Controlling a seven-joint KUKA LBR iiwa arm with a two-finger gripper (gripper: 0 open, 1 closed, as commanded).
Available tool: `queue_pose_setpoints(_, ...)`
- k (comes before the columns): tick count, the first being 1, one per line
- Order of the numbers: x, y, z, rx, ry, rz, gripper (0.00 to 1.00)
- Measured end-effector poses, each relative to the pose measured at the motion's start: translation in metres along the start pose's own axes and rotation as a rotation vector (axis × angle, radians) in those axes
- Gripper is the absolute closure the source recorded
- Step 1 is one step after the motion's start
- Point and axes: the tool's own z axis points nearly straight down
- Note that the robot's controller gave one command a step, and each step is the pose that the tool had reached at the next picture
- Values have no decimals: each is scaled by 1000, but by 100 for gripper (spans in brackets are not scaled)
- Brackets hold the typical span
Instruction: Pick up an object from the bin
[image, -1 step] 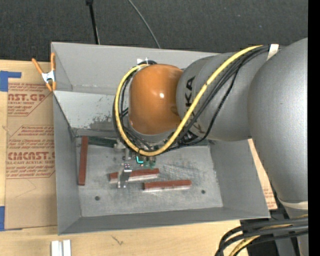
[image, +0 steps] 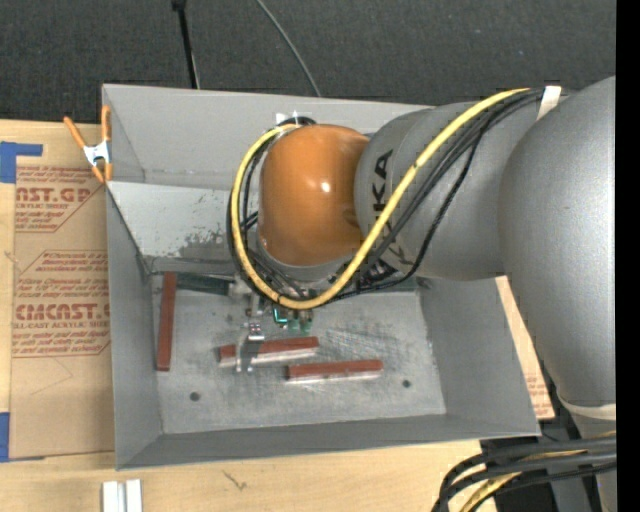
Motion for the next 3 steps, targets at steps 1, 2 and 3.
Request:
queue_pose_setpoints(1,-1,-30,100,-3,-2,64,100)
queue_pose_setpoints(2,-1,-30,100,-3,-2,64,100)
queue_pose_setpoints(3,0,-21,-35,0,-1,-1,100)
